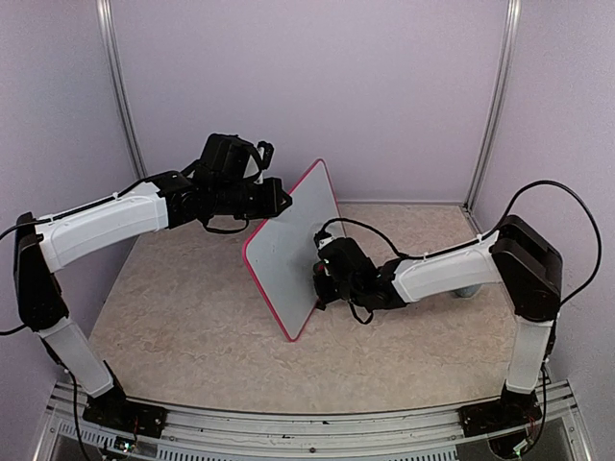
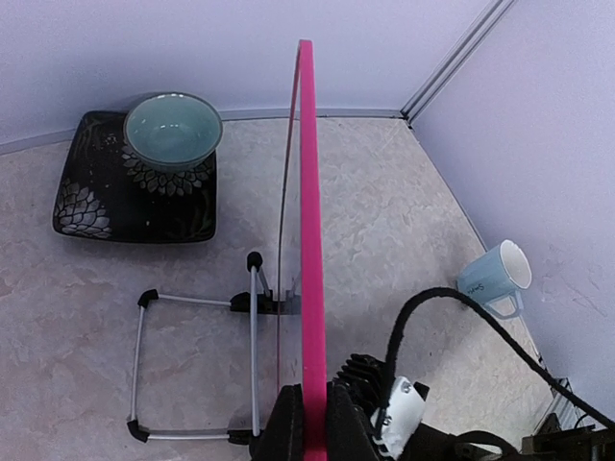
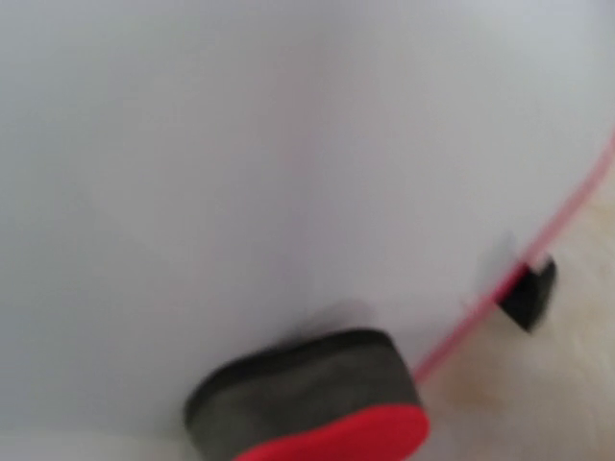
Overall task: Erase the whiteboard
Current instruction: Erase the whiteboard at the center of the board.
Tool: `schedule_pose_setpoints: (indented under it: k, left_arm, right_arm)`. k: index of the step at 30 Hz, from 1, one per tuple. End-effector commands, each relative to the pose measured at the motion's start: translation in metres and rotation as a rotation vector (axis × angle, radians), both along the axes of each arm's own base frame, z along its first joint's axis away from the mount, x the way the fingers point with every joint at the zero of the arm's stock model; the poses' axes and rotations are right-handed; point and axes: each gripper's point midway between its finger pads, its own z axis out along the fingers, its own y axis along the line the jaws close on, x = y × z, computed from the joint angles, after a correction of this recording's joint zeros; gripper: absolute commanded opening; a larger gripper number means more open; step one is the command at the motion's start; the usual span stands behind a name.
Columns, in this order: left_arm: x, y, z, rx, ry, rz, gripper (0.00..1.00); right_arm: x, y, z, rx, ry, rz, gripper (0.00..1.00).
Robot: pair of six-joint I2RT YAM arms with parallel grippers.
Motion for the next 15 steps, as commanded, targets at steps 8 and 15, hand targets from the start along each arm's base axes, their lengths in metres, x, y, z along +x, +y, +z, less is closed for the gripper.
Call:
schedule_pose_setpoints:
  k: [8,15]
  left_arm:
    - [-0.035,-0.033,-0.026,-0.017,0.103,-0.161,0.0]
    - [-0.036,-0.034,-0.025,-0.019,0.104,-0.168,0.0]
  right_arm:
    - [-0.002,0.039,0.043,0.152,-0.037,0.068,0.08]
    - [0.019,0.005,-0.013,0.093,0.072,-0.06,0.07]
